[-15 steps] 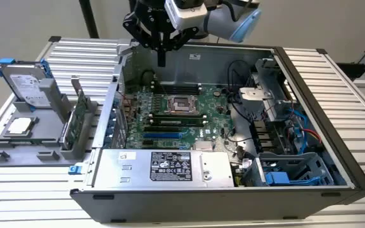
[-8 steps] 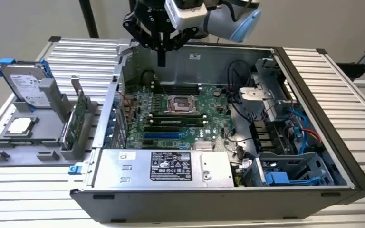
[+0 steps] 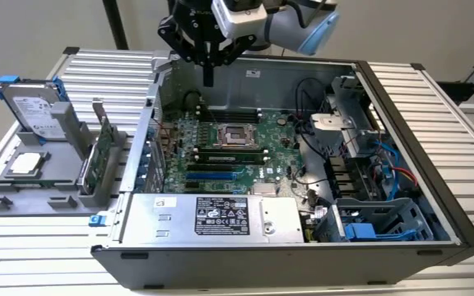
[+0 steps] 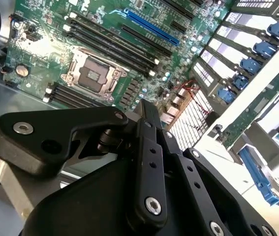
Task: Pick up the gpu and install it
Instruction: 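Reach for the gpu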
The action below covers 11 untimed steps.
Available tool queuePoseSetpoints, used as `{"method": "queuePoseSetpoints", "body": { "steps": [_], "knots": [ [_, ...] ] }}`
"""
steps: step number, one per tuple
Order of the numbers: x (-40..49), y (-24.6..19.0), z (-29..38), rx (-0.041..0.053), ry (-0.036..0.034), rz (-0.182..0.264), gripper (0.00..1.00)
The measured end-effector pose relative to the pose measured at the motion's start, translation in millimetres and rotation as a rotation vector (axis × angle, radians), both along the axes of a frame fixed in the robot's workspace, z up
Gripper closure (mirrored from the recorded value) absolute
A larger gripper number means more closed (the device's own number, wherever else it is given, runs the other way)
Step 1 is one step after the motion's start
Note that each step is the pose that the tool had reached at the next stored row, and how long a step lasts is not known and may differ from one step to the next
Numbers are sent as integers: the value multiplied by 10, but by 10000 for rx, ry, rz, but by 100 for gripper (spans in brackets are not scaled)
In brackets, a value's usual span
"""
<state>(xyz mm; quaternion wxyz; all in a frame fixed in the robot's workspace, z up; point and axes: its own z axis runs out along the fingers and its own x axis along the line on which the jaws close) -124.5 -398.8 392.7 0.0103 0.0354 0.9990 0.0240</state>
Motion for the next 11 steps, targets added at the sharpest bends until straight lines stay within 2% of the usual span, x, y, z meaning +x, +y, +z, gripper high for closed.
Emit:
{"method": "queuePoseSetpoints", "body": {
  "steps": [11],
  "knots": [
    [-152, -3, -1, 1, -1, 0, 100]
  ]
}}
